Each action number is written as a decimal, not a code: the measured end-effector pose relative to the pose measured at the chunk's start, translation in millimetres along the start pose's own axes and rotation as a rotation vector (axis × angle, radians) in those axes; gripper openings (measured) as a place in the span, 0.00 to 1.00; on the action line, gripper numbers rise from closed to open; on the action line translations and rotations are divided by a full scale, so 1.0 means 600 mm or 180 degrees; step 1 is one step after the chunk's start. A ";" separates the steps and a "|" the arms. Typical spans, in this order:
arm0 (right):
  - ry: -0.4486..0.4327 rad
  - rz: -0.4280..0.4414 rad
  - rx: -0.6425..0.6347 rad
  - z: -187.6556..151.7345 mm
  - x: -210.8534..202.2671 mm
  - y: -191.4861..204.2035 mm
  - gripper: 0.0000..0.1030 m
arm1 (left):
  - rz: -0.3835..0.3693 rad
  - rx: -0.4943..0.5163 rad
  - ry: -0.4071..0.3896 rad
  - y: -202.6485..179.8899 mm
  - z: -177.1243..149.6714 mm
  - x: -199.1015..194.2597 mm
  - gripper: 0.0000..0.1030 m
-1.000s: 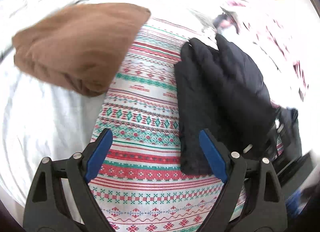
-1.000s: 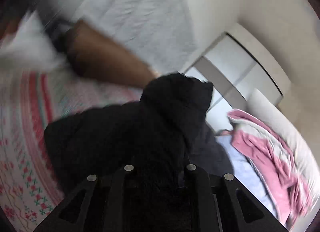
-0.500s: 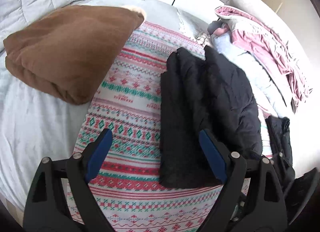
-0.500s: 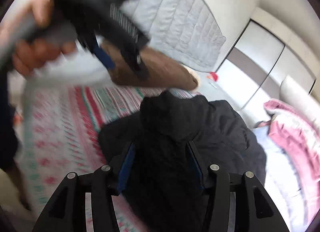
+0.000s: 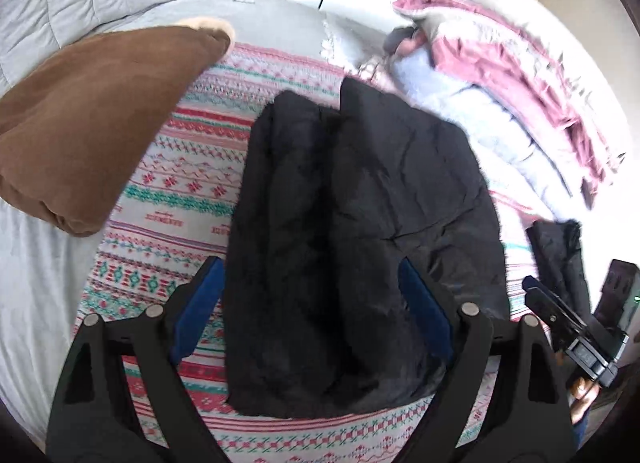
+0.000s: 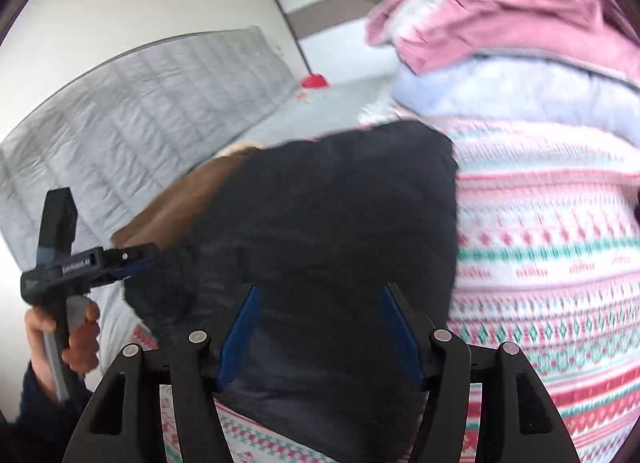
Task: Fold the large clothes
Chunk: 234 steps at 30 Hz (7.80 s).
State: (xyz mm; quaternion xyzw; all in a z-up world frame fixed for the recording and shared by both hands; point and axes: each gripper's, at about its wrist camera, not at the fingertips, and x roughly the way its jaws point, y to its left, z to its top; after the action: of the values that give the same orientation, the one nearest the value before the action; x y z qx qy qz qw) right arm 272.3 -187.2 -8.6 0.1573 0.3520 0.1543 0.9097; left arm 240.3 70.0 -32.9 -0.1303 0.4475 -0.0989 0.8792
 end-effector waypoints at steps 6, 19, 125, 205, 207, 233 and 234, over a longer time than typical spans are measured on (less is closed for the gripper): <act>0.0104 -0.0015 -0.0190 -0.003 0.001 0.012 0.61 | 0.0009 0.0049 0.0171 -0.013 -0.014 0.027 0.30; 0.0244 -0.0051 -0.0437 -0.014 0.024 0.030 0.61 | 0.0067 0.0195 0.0081 0.003 -0.077 -0.014 0.14; 0.0489 -0.0353 0.0838 0.105 0.027 -0.173 0.79 | 0.0355 -0.0139 0.0255 0.080 -0.014 0.040 0.71; 0.0896 0.0718 0.1556 0.175 0.299 -0.289 0.79 | -0.0126 -0.0236 0.0548 0.004 -0.106 0.120 0.60; 0.0906 0.0746 0.1525 0.177 0.308 -0.286 0.79 | -0.0131 -0.0231 0.0555 0.007 -0.105 0.120 0.61; 0.0855 0.0674 0.1258 0.172 0.318 -0.244 0.71 | -0.0171 -0.0211 0.0582 0.013 -0.099 0.123 0.65; 0.0853 0.0666 0.1250 0.172 0.318 -0.243 0.69 | -0.0165 -0.0211 0.0580 0.013 -0.099 0.123 0.65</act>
State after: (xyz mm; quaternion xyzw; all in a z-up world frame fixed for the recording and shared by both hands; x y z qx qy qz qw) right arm 502.7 -262.5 -106.5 0.3447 0.4744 0.1958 0.7860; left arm 235.4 47.4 -124.8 -0.1614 0.5250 -0.1182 0.8272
